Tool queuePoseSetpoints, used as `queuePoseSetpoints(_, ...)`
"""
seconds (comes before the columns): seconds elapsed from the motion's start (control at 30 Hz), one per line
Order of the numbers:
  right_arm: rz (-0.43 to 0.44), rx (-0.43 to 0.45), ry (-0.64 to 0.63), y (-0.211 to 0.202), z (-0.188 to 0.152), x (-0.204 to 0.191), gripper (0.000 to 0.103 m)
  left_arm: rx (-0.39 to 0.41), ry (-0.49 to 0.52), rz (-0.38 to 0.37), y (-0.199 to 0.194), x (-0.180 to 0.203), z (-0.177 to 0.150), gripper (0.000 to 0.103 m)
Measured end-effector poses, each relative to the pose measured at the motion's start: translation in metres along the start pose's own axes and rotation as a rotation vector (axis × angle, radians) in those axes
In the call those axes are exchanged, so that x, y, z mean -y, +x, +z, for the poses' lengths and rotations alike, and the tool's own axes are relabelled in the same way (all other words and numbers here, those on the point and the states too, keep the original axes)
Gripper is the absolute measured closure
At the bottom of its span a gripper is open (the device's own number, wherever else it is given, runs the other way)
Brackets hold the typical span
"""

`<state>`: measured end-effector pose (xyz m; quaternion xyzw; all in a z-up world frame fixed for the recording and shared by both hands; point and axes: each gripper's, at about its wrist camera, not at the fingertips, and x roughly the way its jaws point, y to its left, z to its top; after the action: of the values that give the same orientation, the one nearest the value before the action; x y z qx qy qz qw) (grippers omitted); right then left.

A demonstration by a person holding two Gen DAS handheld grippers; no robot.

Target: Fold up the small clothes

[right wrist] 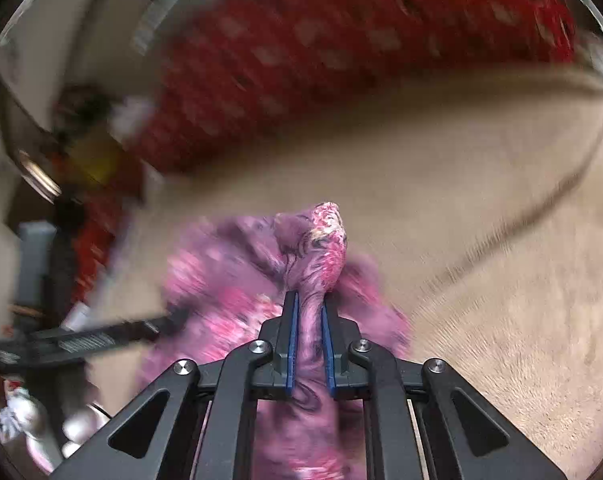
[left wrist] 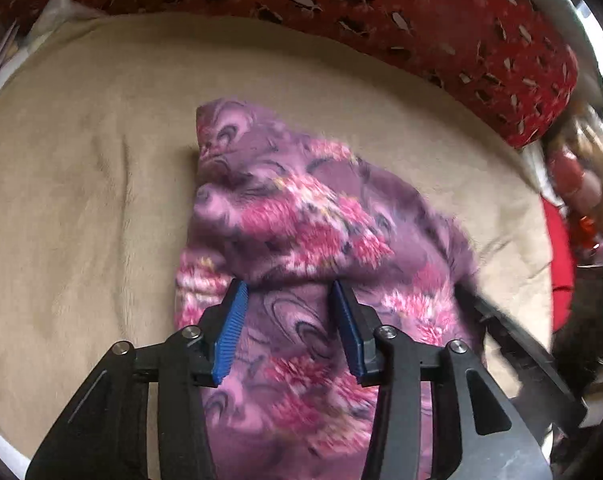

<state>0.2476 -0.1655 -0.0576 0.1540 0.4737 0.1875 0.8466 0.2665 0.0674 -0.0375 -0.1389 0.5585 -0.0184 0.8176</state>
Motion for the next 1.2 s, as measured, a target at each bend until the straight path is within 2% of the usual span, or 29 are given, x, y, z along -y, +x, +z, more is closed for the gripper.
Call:
queuePoseSetpoints(0.03, 0.010, -0.040, 0.016, 0.010, -0.002, 0.007, 0.093, -0.001, 0.022, 0.005, -0.002, 0.002, 0.001, 0.060)
queuePoseSetpoints(0.1, 0.056, -0.014, 0.064, -0.001, 0.001, 0.015, 0.090, -0.010, 0.031, -0.042, -0.017, -0.001, 0.000, 0.060)
queuePoseSetpoints(0.13, 0.046, 0.000, 0.073, -0.010, 0.003, 0.013, 0.083, -0.006, 0.029, -0.063, -0.025, -0.005, -0.003, 0.060)
queuePoseSetpoints(0.17, 0.031, 0.024, 0.057, -0.022, 0.004, 0.008, 0.083, 0.000, 0.030, -0.081, -0.035, -0.009, -0.006, 0.060)
queuePoseSetpoints(0.2, 0.058, 0.055, 0.022, -0.037, 0.004, 0.002, 0.083, 0.018, 0.035, -0.093, -0.048, -0.015, -0.015, 0.059)
queuePoseSetpoints(0.27, 0.127, 0.101, -0.032, -0.058, -0.006, -0.009, 0.083, 0.036, 0.031, -0.082, -0.056, -0.017, -0.027, 0.045)
queuePoseSetpoints(0.33, 0.144, 0.113, -0.091, -0.067, -0.018, -0.018, 0.079, 0.031, 0.027, -0.055, -0.052, -0.018, -0.051, 0.042)
queuePoseSetpoints(0.37, 0.097, 0.088, -0.149, -0.060, -0.030, -0.024, 0.078, 0.008, 0.035, -0.032, -0.043, -0.018, -0.059, 0.041)
queuePoseSetpoints(0.4, 0.036, 0.033, -0.182, -0.048, -0.039, -0.024, 0.078, -0.029, 0.062, 0.024, -0.029, -0.015, -0.070, 0.041)
queuePoseSetpoints(0.43, -0.034, -0.045, -0.213, -0.028, -0.045, -0.025, 0.078, -0.036, 0.082, 0.045, -0.025, -0.012, -0.074, 0.038)
queuePoseSetpoints(0.47, -0.073, -0.072, -0.249, -0.019, -0.055, -0.023, 0.078, -0.029, 0.091, 0.052, -0.030, -0.012, -0.078, 0.039)
queuePoseSetpoints(0.57, -0.057, -0.027, -0.191, -0.049, -0.055, -0.023, 0.074, -0.029, 0.061, 0.018, -0.052, -0.019, -0.084, 0.040)
queuePoseSetpoints(0.67, 0.032, 0.009, -0.193, -0.081, -0.069, -0.024, 0.072, 0.007, 0.035, -0.008, -0.072, -0.025, -0.097, 0.039)
queuePoseSetpoints(0.73, -0.013, 0.006, -0.252, -0.085, -0.085, -0.025, 0.069, -0.013, 0.033, 0.002, -0.063, -0.027, -0.112, 0.036)
queuePoseSetpoints(0.77, -0.057, -0.023, -0.274, -0.077, -0.092, -0.024, 0.069, -0.050, 0.037, 0.017, -0.050, -0.027, -0.120, 0.035)
queuePoseSetpoints(0.8, -0.136, -0.090, -0.294, -0.062, -0.101, -0.017, 0.064, -0.075, 0.039, 0.023, -0.040, -0.026, -0.125, 0.032)
queuePoseSetpoints(0.83, -0.164, -0.133, -0.290, -0.052, -0.105, -0.011, 0.063, -0.083, 0.026, 0.023, -0.036, -0.029, -0.128, 0.029)
queuePoseSetpoints(0.93, -0.114, -0.112, -0.156, -0.070, -0.101, 0.006, 0.061, -0.081, -0.033, -0.018, -0.053, -0.039, -0.133, 0.030)
queuePoseSetpoints(1.0, -0.128, -0.096, -0.173, -0.089, -0.101, 0.005, 0.055, -0.062, -0.024, -0.015, -0.066, -0.043, -0.143, 0.030)
queuePoseSetpoints(1.07, -0.147, -0.123, -0.240, -0.095, -0.108, 0.001, 0.045, -0.071, -0.020, -0.005, -0.064, -0.045, -0.156, 0.029)
queuePoseSetpoints(1.13, -0.248, -0.171, -0.294, -0.081, -0.123, 0.004, 0.030, -0.125, -0.030, 0.006, -0.047, -0.050, -0.169, 0.026)
queuePoseSetpoints(1.17, -0.300, -0.197, -0.318, -0.072, -0.133, 0.006, 0.027, -0.126, -0.031, 0.010, -0.044, -0.051, -0.172, 0.022)
queuePoseSetpoints(1.2, -0.328, -0.151, -0.344, -0.071, -0.141, 0.004, 0.022, -0.089, -0.013, 0.020, -0.047, -0.048, -0.177, 0.021)
